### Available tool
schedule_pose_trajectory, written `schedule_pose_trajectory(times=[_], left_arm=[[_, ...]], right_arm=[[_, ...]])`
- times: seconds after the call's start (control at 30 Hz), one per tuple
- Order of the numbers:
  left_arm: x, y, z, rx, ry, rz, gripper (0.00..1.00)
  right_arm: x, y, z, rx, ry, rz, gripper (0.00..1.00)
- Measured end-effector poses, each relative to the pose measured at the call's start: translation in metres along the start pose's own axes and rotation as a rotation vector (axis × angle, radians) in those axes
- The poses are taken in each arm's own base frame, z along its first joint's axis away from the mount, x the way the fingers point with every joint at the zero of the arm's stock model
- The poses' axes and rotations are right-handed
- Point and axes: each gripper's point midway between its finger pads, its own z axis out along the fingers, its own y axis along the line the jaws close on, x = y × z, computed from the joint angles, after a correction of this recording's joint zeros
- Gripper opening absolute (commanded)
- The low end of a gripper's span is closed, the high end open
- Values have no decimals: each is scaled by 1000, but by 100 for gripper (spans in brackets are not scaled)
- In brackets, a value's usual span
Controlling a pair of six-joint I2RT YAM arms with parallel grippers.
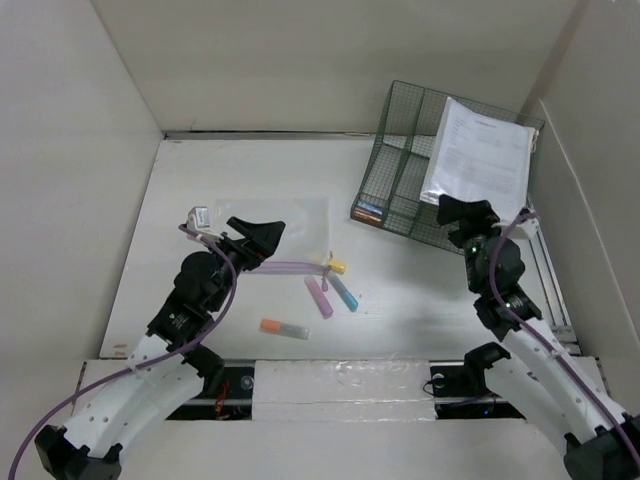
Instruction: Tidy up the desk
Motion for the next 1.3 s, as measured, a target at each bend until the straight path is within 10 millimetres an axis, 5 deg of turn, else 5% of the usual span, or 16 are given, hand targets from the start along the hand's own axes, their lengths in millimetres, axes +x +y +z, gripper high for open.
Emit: schedule_pose_trajectory(times=[0.07, 0.17, 0.3, 0.33, 0.4, 0.5, 0.53, 0.63, 0.7, 0.8, 0.83, 0.9, 1.1, 1.3], left_arm=[[0, 1, 1, -3, 0, -2, 83], [0, 2, 1, -8, -1, -6, 81], [0, 4, 3, -21, -6, -15, 79], [0, 4, 3, -23, -7, -18, 77], [1, 6, 5, -34, -5, -21, 76], [2, 12, 9, -62, -13, -32, 61], [2, 14, 10, -73, -17, -37, 46], [7, 30, 15, -121, -26, -56, 34], [14, 44, 16, -159, -21, -66, 37], [24, 60, 17, -209, -7, -75, 49], [27, 64, 18, -220, -4, -80, 56], [29, 69, 18, -237, -2, -86, 63], [32, 80, 18, -266, -12, -94, 77], [51, 115, 19, -349, 4, -75, 78]], right_arm=[[-16, 16, -8, -53, -28, 30, 82], [-16, 12, -21, -54, 0, 10, 82], [8, -2, -28, -17, 92, -64, 75], [15, -5, -29, -9, 114, -81, 60], [26, -9, -32, -2, 155, -112, 52], [42, -8, -33, -23, 209, -161, 26], [49, -6, -32, -33, 232, -180, 21], [78, -1, -25, -52, 325, -253, 12], [104, 2, -18, -66, 408, -314, 14], [150, 10, -8, -98, 539, -393, 39], [166, 19, -5, -142, 578, -414, 54], [199, 18, 0, -142, 654, -458, 61], [269, 23, 20, -194, 790, -504, 67], [312, 11, 25, -197, 871, -519, 68]])
